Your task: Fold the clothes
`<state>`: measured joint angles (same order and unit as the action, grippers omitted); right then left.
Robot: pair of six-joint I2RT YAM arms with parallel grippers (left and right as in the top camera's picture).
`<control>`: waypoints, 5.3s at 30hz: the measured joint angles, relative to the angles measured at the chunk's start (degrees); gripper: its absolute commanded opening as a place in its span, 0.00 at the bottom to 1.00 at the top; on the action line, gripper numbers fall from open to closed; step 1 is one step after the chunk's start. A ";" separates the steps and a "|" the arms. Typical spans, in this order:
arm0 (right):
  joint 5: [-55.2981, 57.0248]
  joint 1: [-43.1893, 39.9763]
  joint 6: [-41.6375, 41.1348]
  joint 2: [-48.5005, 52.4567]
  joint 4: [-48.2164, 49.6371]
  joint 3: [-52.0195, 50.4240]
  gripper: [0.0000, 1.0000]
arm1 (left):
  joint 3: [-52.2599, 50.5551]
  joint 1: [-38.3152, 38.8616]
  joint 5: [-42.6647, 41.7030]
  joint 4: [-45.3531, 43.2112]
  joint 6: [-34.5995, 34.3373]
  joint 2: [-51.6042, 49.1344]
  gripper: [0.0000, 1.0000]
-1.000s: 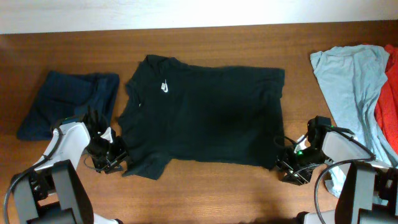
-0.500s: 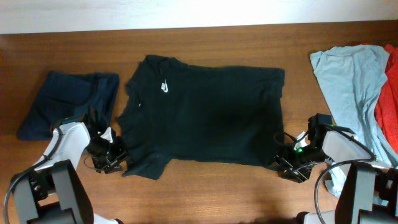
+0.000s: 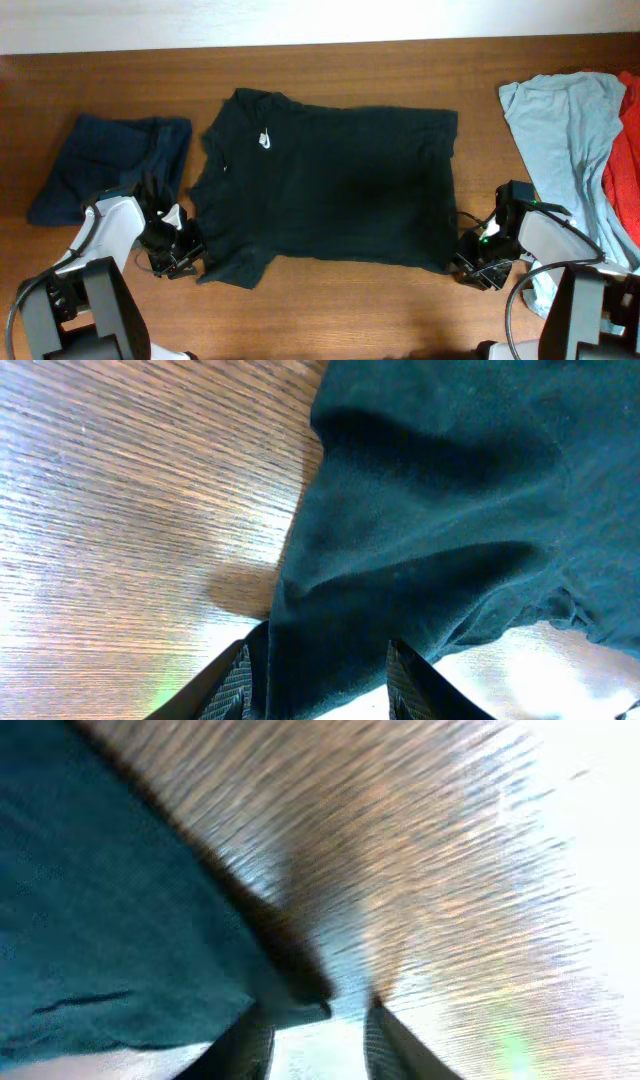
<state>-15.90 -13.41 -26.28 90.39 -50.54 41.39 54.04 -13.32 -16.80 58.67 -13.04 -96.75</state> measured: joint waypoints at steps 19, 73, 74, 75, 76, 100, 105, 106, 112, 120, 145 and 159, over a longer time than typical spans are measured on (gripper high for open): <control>-4.28 -0.13 7.30 -0.13 4.22 0.02 0.17 | 0.00 0.00 0.13 -0.02 0.02 0.00 0.44; -8.92 -0.11 16.28 -0.87 -9.68 15.96 0.04 | -10.03 15.37 -3.08 -9.77 0.74 5.70 0.53; -8.92 -0.11 16.28 -0.87 -9.68 15.96 0.04 | -10.12 16.20 -2.51 -9.90 -0.39 5.70 0.53; -8.94 -0.11 16.26 -0.87 -9.68 15.96 0.04 | -10.43 16.74 -2.12 -10.01 -1.75 5.70 0.53; -8.92 -0.11 16.31 -0.87 -9.68 15.96 0.04 | -10.64 17.05 -1.97 -10.10 -2.32 5.79 0.53; -8.98 -0.11 18.84 -0.87 -10.93 16.24 0.04 | -10.91 17.46 -3.28 -1.01 -9.27 8.81 0.00; -9.09 -0.11 23.10 -0.94 -18.43 20.76 0.04 | -3.67 17.51 -2.91 5.73 -8.11 17.68 0.00; -9.09 -0.11 23.78 -1.11 -19.61 22.21 0.04 | -1.57 17.51 -2.23 6.40 -7.74 20.15 0.00; -9.92 -0.11 25.29 -1.86 -21.51 27.43 0.04 | 4.13 17.51 1.25 6.34 -5.01 24.13 0.00; -12.76 -0.11 23.61 -1.88 -12.98 27.87 0.04 | 4.17 17.51 7.34 -0.85 -0.90 21.09 0.00; -13.57 -0.11 16.44 7.41 6.58 27.89 0.45 | 4.22 17.55 10.01 -25.24 12.00 10.56 0.59; -13.62 -0.11 17.84 7.39 -5.35 27.93 0.66 | 4.31 17.27 15.82 -15.15 12.37 9.73 0.80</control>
<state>-29.52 -13.52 -8.45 97.78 -55.90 69.32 58.35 3.95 -0.97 43.53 -0.67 -87.02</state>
